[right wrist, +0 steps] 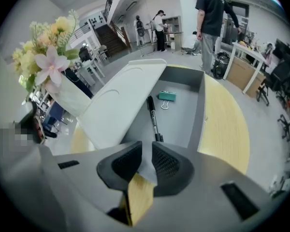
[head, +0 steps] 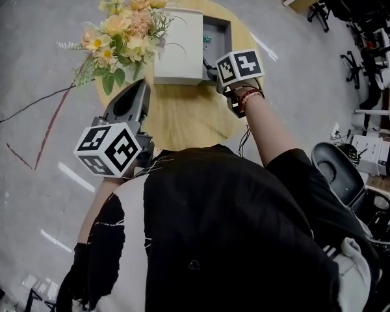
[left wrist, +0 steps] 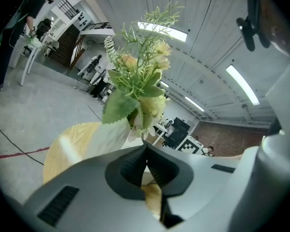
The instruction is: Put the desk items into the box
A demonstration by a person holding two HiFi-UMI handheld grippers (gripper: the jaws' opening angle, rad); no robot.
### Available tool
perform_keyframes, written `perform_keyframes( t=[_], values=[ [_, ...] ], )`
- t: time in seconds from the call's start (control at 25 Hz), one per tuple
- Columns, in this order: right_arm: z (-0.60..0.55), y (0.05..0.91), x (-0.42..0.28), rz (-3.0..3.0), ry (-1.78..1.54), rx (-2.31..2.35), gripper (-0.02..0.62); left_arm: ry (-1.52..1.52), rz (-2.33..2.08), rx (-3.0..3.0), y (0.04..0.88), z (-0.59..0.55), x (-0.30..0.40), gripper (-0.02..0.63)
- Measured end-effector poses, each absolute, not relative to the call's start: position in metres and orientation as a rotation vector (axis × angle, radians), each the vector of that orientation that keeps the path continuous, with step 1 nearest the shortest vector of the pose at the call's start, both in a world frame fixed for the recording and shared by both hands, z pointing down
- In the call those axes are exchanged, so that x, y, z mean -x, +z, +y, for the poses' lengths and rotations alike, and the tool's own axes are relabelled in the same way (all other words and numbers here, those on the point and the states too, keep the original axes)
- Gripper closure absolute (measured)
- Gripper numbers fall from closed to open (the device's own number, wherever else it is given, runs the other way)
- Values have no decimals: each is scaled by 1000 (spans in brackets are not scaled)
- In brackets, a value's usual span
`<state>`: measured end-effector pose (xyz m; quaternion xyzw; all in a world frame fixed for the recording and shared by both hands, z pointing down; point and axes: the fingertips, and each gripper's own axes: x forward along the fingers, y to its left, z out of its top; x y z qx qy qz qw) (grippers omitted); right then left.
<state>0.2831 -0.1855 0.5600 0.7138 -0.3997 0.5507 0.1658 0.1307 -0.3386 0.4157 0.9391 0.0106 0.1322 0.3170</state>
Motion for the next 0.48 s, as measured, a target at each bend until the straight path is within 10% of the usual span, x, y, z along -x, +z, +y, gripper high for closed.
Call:
perform_keyframes(
  t=[0.48],
  values=[
    [-199, 477, -283, -1414, 1420, -2465, 569, 327, 19, -2517, 397, -316, -137, 597]
  ],
)
